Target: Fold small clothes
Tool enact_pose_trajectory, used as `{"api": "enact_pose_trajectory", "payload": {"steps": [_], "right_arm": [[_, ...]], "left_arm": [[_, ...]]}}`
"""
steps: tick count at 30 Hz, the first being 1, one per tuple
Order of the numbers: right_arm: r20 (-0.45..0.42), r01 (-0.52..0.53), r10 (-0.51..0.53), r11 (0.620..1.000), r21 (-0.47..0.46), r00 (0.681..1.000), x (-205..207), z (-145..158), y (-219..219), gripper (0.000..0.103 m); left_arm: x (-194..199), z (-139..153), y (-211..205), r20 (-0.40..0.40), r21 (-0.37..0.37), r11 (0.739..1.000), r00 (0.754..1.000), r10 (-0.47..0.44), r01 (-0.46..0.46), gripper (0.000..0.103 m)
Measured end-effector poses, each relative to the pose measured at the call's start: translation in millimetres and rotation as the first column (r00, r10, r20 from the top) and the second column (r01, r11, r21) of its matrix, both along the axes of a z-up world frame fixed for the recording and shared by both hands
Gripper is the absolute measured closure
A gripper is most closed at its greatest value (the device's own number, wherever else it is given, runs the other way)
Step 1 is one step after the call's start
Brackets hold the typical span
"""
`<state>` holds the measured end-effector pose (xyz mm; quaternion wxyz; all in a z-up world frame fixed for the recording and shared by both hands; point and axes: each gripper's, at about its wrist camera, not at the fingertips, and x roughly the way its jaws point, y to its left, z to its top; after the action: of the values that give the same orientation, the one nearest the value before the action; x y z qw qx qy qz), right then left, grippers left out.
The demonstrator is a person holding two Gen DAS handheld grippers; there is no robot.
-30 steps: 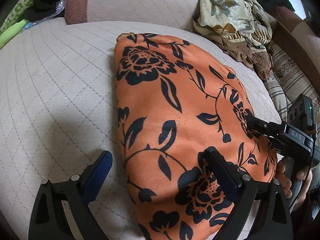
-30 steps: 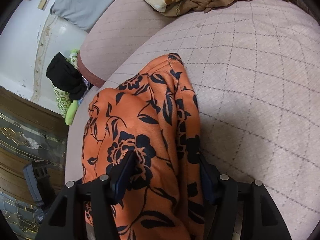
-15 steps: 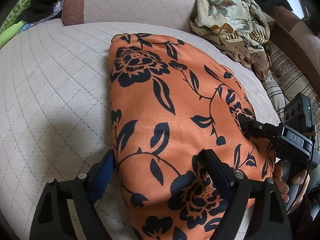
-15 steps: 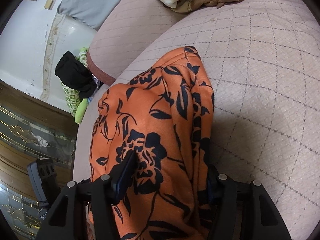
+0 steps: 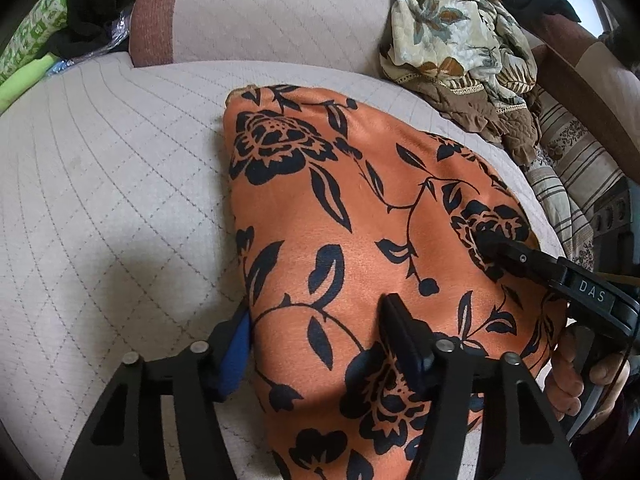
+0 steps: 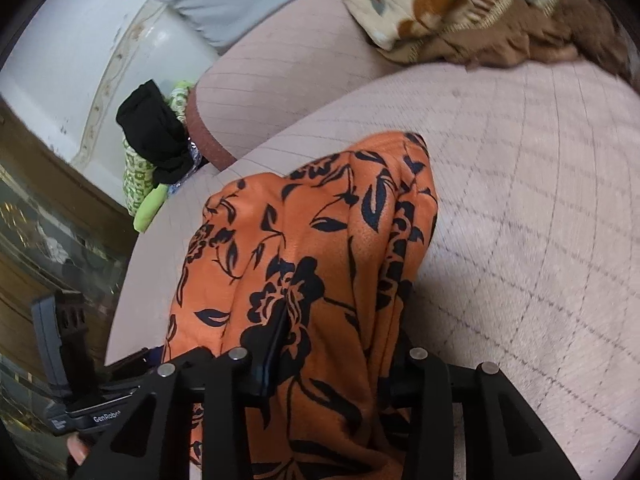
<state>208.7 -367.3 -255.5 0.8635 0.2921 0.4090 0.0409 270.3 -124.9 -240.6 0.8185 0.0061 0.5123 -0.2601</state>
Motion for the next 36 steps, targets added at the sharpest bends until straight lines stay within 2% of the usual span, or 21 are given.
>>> {"api": "enact_pose_trajectory", "payload": {"steps": [8,11,14,15,18,19,21,23,25,26,28,31,35,36], "right_arm": [[0.045,-0.002,0.005,0.997,-0.074,0.999,-4,18,11,0.064],[0.064,0.002,0.003,0.997,-0.082,0.998,-7,24,14,0.064],[0.075,0.004,0.003,0.996,-0.091,0.997,-7,29,18,0.064],[0.067,0.005,0.002,0.995,-0.103,0.998,-6,29,19,0.064],[0.006,0.021,-0.02,0.996,-0.088,1.0,3,18,14,0.064],[-0.022,0.029,-0.031,0.997,-0.072,0.999,5,12,10,0.064],[-0.069,0.039,-0.041,0.999,-0.023,0.997,7,1,0,0.057],[-0.085,0.052,-0.05,0.998,0.022,0.995,8,-5,-7,0.051],[-0.097,0.054,-0.049,0.998,0.042,0.994,9,-10,-10,0.045],[-0.102,0.056,-0.051,0.997,0.048,0.994,9,-12,-11,0.044],[-0.111,0.059,-0.05,0.996,0.074,0.993,10,-18,-14,0.035],[-0.11,0.067,-0.051,0.988,0.142,0.993,9,-29,-21,0.031],[-0.084,0.067,-0.055,0.986,0.154,0.995,6,-30,-19,0.035],[-0.073,0.055,-0.044,0.986,0.155,0.996,6,-28,-16,0.044]], "left_arm": [[-6,13,5,0.035,0.007,1.0,0.999,0.01,-0.01,0.049],[-8,19,7,0.057,0.006,1.0,0.998,0.012,-0.012,0.055],[-8,23,9,0.07,0.001,1.0,0.997,0.015,-0.015,0.055],[-7,20,11,0.056,0.001,1.0,0.998,0.019,-0.019,0.054],[7,3,19,-0.04,-0.01,0.998,0.997,0.061,-0.061,0.026],[11,0,24,-0.074,-0.035,0.996,0.994,0.083,-0.086,0.022],[20,-9,34,-0.183,-0.119,0.986,0.979,0.092,-0.116,0.021],[22,-18,34,-0.232,-0.146,0.984,0.97,0.069,-0.105,0.016],[18,-15,27,-0.196,-0.123,0.989,0.979,0.056,-0.081,0.013],[15,-14,21,-0.182,-0.115,0.992,0.983,0.03,-0.051,0.013],[9,-15,9,-0.187,-0.147,0.989,0.982,-0.04,0.013,0.013],[2,-15,-1,-0.132,-0.114,0.993,0.991,-0.032,0.016,0.016],[1,-10,2,-0.1,-0.111,0.994,0.995,-0.001,-0.01,0.032],[1,-9,3,-0.096,-0.113,0.993,0.995,0.006,-0.017,0.036]]}}
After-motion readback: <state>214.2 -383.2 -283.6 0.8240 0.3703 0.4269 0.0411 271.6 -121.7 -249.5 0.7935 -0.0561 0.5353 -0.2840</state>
